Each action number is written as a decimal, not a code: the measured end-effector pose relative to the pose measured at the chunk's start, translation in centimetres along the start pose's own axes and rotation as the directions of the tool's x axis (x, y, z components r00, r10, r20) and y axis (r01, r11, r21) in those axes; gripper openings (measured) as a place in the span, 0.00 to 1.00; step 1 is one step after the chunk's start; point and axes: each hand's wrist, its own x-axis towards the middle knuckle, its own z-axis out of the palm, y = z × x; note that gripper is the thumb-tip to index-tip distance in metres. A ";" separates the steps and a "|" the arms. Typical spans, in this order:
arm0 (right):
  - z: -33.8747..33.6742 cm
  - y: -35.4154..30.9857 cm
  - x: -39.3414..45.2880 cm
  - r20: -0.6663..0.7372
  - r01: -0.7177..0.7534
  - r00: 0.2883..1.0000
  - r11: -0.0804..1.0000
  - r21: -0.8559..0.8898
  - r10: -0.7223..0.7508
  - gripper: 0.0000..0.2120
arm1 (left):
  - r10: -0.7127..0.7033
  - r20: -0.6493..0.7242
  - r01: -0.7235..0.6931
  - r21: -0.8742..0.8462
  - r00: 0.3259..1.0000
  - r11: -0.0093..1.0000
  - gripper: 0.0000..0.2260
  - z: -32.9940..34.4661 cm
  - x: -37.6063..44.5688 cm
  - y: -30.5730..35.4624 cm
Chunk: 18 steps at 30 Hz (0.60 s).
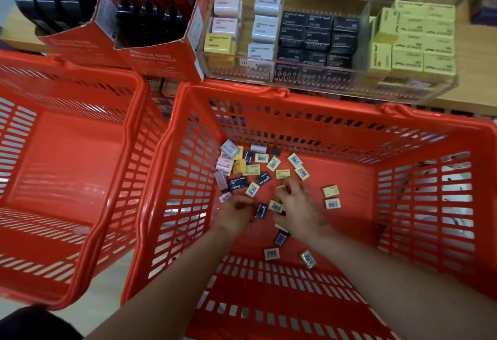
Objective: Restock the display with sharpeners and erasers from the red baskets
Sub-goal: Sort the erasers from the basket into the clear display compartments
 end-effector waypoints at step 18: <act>-6.7 6.4 -3.6 -0.005 -0.162 0.987 0.986 -0.048 0.162 0.33 | -0.276 0.371 0.439 -0.489 0.887 0.754 0.07 0.8 -2.1 3.2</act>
